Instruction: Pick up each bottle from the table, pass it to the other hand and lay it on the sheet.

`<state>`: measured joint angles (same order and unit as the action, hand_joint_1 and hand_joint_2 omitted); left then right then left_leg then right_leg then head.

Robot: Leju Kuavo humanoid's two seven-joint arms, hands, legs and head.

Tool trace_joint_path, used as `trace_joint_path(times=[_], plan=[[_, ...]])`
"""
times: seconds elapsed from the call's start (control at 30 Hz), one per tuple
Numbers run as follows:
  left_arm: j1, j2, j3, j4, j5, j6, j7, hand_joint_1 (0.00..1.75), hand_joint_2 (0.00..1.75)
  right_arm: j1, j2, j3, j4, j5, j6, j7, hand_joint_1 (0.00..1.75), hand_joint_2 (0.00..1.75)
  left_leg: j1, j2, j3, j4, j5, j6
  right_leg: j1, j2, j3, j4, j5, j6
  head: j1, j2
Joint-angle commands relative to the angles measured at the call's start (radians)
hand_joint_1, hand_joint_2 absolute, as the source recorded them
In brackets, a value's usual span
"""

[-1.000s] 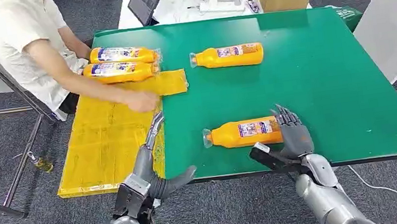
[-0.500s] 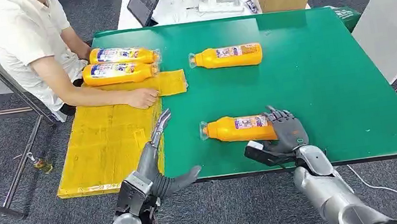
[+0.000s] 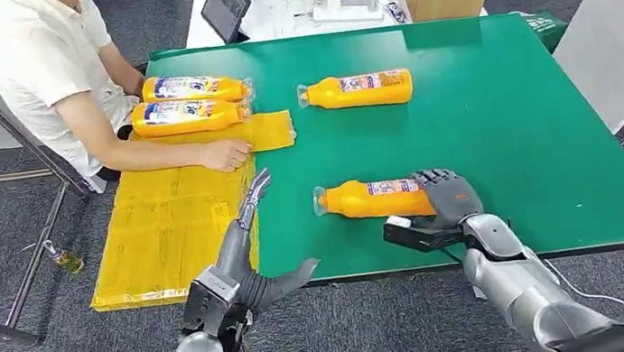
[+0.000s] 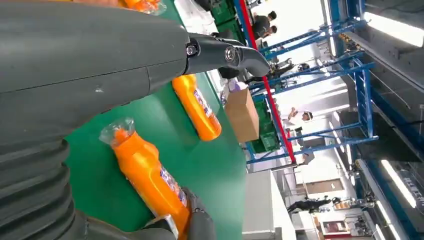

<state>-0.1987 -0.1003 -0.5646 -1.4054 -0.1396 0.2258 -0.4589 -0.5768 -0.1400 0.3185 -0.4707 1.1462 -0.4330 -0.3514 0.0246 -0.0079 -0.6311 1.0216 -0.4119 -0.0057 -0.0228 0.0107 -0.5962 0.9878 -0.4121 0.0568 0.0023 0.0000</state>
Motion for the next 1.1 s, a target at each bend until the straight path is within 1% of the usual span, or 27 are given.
trace_joint_path(times=[0.03,0.07,0.1,0.13,0.17,0.4,0.43,0.47,0.5,0.57,0.6,0.67,0.7,0.73,0.83,0.9,0.93,0.97,1.0,1.03,1.07,1.1], plan=[[0.016,-0.071,0.08,0.093,0.261,-0.047,0.06,0.0,1.75,0.104,0.083,-0.126,-0.064,-0.373,0.122,-0.266,1.75,1.75,0.001,0.0,0.005,-0.003,-0.001,0.002,0.002,-0.002,0.006,-0.003,-0.001,-0.003,0.0,0.0],[0.023,-0.073,0.079,0.11,0.298,-0.049,0.064,0.0,1.75,0.122,0.095,-0.125,-0.099,-0.405,0.134,-0.268,1.75,1.75,0.001,0.0,0.005,-0.003,-0.001,0.001,0.002,-0.001,0.006,-0.004,-0.001,-0.003,0.0,0.0],[0.032,-0.084,0.092,0.128,0.365,-0.049,0.085,0.0,1.75,0.141,0.1,-0.122,-0.146,-0.431,0.122,-0.269,1.75,1.75,0.001,0.001,0.006,-0.003,-0.001,0.001,0.002,-0.001,0.006,-0.004,-0.001,-0.003,0.0,0.0],[0.031,-0.08,0.086,0.136,0.374,-0.049,0.082,0.0,1.75,0.147,0.101,-0.113,-0.161,-0.435,0.122,-0.263,1.75,1.75,0.001,0.001,0.003,-0.002,-0.001,0.0,0.001,0.001,0.003,-0.002,0.0,-0.002,0.0,0.0],[0.033,-0.08,0.086,0.139,0.377,-0.048,0.08,0.0,1.75,0.148,0.102,-0.111,-0.164,-0.436,0.122,-0.261,1.75,1.75,0.0,0.003,0.006,-0.003,-0.002,0.001,0.001,0.001,0.005,-0.003,0.0,-0.003,0.0,0.0],[0.028,-0.078,0.085,0.139,0.378,-0.048,0.076,0.0,1.75,0.147,0.093,-0.109,-0.168,-0.437,0.125,-0.258,1.75,1.75,0.0,0.001,0.002,-0.001,-0.001,0.002,0.001,-0.001,0.003,-0.002,-0.001,-0.002,0.0,0.0],[0.04,-0.085,0.093,0.149,0.469,-0.05,0.121,0.0,1.75,0.16,0.106,-0.118,-0.209,-0.511,0.117,-0.303,1.75,1.75,0.0,0.001,0.003,-0.002,-0.002,0.002,0.001,-0.001,0.004,-0.002,-0.001,-0.003,0.0,0.0],[0.048,-0.08,0.088,0.162,0.53,-0.06,0.137,0.0,1.75,0.176,0.118,-0.119,-0.256,-0.565,0.135,-0.317,1.75,1.75,0.0,0.002,0.002,-0.001,-0.002,0.002,0.001,0.0,0.002,-0.002,-0.001,-0.002,0.0,0.0],[0.057,-0.074,0.079,0.18,0.583,-0.07,0.139,0.0,1.75,0.2,0.121,-0.091,-0.328,-0.581,0.114,-0.301,1.75,1.75,0.0,0.002,0.002,-0.001,-0.002,0.001,0.001,0.001,0.002,-0.001,-0.001,-0.002,0.0,0.0],[0.066,-0.064,0.062,0.189,0.638,-0.075,0.133,0.0,1.75,0.237,0.131,-0.07,-0.442,-0.645,0.126,-0.288,1.75,1.75,-0.001,0.002,0.002,-0.002,-0.001,0.001,0.0,0.001,0.002,-0.001,-0.001,-0.002,0.0,0.0],[0.064,-0.056,0.055,0.189,0.657,-0.055,0.126,0.0,1.75,0.256,0.132,-0.049,-0.5,-0.667,0.112,-0.275,1.75,1.75,-0.001,0.003,0.005,-0.003,-0.003,0.002,0.001,0.001,0.005,-0.002,-0.002,-0.004,0.0,0.0],[0.056,-0.052,0.075,0.17,0.689,0.005,0.115,0.0,1.75,0.279,0.131,-0.021,-0.561,-0.698,0.109,-0.254,1.75,1.75,-0.001,0.002,0.0,-0.001,-0.002,0.001,0.0,0.001,0.0,0.0,-0.001,-0.003,-0.001,0.0],[0.051,-0.05,0.084,0.157,0.7,0.014,0.114,0.0,1.75,0.284,0.134,-0.016,-0.571,-0.706,0.104,-0.251,1.75,1.75,0.0,0.002,-0.002,-0.001,-0.002,0.0,0.0,0.002,-0.003,0.0,-0.001,-0.002,-0.001,0.0],[0.048,-0.046,0.088,0.139,0.706,0.022,0.112,0.0,1.75,0.286,0.137,-0.008,-0.576,-0.716,0.106,-0.248,1.75,1.75,0.0,0.001,-0.001,-0.001,-0.002,0.001,0.0,0.0,-0.002,0.0,-0.002,-0.003,-0.001,0.0],[0.04,-0.038,0.068,0.086,0.696,0.002,0.109,0.0,1.75,0.277,0.161,0.015,-0.556,-0.731,0.105,-0.254,1.75,1.75,0.0,0.002,-0.001,0.0,-0.003,0.001,0.001,0.001,-0.001,0.0,-0.002,-0.003,-0.001,0.0],[0.037,-0.045,0.039,0.068,0.693,-0.019,0.117,0.0,1.75,0.267,0.188,0.033,-0.535,-0.75,0.109,-0.265,1.75,1.75,0.0,0.003,-0.001,0.0,-0.003,0.002,0.001,0.002,-0.002,0.0,-0.002,-0.003,-0.001,0.0],[0.039,-0.052,0.031,0.064,0.691,-0.017,0.115,0.0,1.75,0.264,0.201,0.04,-0.529,-0.757,0.11,-0.269,1.75,1.75,0.0,0.002,-0.003,0.0,-0.002,0.001,0.001,0.002,-0.004,0.001,-0.001,-0.002,0.0,0.0],[0.039,-0.063,0.02,0.064,0.681,0.0,0.109,0.0,1.75,0.261,0.214,0.054,-0.519,-0.759,0.106,-0.27,1.75,1.75,0.0,0.003,-0.002,0.0,-0.003,0.002,0.002,0.002,-0.002,0.001,-0.002,-0.003,0.0,0.0],[0.034,-0.069,0.006,0.067,0.655,0.028,0.093,0.0,1.75,0.257,0.221,0.069,-0.509,-0.759,0.099,-0.268,1.75,1.75,0.0,0.003,0.0,0.0,-0.004,0.002,0.002,0.002,-0.001,0.0,-0.002,-0.004,0.0,0.0],[0.029,-0.074,-0.002,0.07,0.652,0.029,0.092,0.0,1.75,0.254,0.226,0.082,-0.502,-0.759,0.104,-0.268,1.75,1.75,0.0,0.002,-0.002,0.0,-0.003,0.002,0.001,0.001,-0.002,0.0,-0.002,-0.003,0.0,0.0],[0.017,-0.073,-0.017,0.08,0.661,0.028,0.092,0.0,1.75,0.235,0.215,0.133,-0.471,-0.736,0.113,-0.26,1.75,1.75,0.0,0.001,-0.005,0.0,-0.002,0.001,0.001,0.001,-0.005,0.0,-0.001,-0.002,0.0,0.0],[0.012,-0.074,-0.02,0.085,0.663,0.027,0.092,0.0,1.75,0.231,0.217,0.142,-0.46,-0.737,0.118,-0.259,1.75,1.75,0.0,0.001,-0.003,0.0,-0.002,0.001,0.001,0.001,-0.003,0.0,-0.002,-0.003,0.0,0.0]])
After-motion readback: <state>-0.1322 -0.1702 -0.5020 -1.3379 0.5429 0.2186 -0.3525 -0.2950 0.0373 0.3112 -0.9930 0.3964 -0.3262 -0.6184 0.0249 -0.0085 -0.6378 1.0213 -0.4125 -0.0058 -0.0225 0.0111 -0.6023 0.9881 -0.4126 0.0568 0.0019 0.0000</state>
